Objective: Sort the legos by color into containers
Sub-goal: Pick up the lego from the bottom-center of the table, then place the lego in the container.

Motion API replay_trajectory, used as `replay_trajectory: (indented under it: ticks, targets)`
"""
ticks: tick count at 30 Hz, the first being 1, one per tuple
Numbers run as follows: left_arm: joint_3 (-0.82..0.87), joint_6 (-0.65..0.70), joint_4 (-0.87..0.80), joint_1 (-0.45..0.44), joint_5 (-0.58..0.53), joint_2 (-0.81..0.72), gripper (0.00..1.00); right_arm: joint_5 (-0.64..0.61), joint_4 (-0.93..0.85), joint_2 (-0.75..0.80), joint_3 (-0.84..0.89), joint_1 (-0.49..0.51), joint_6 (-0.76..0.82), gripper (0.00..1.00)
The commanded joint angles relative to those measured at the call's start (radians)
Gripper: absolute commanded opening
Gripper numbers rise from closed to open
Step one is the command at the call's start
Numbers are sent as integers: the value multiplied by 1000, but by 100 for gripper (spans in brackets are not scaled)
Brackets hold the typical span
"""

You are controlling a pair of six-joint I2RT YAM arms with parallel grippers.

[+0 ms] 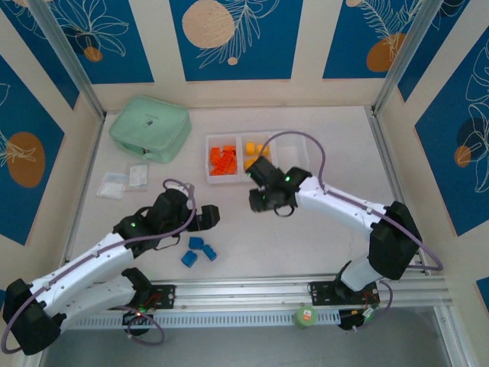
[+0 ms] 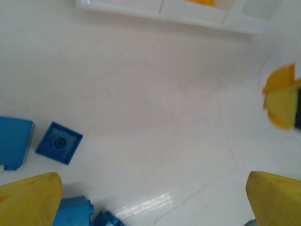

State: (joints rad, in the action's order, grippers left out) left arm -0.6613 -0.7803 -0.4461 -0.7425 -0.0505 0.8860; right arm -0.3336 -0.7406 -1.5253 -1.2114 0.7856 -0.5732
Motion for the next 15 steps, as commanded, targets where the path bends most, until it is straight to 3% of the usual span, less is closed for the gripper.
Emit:
replay_trajectory:
  ticks: [1,7,15]
  targets:
    - [-50,66,16,43,-12,35,99,5,43,-83,-104,-73,82,31]
    - [-123,120,46,122,52,137,99,-34,68,-326,-358,-181,160,31]
    - [-149,131,95,161,108,214,99,-55,46,-578,-617,-251,210,33]
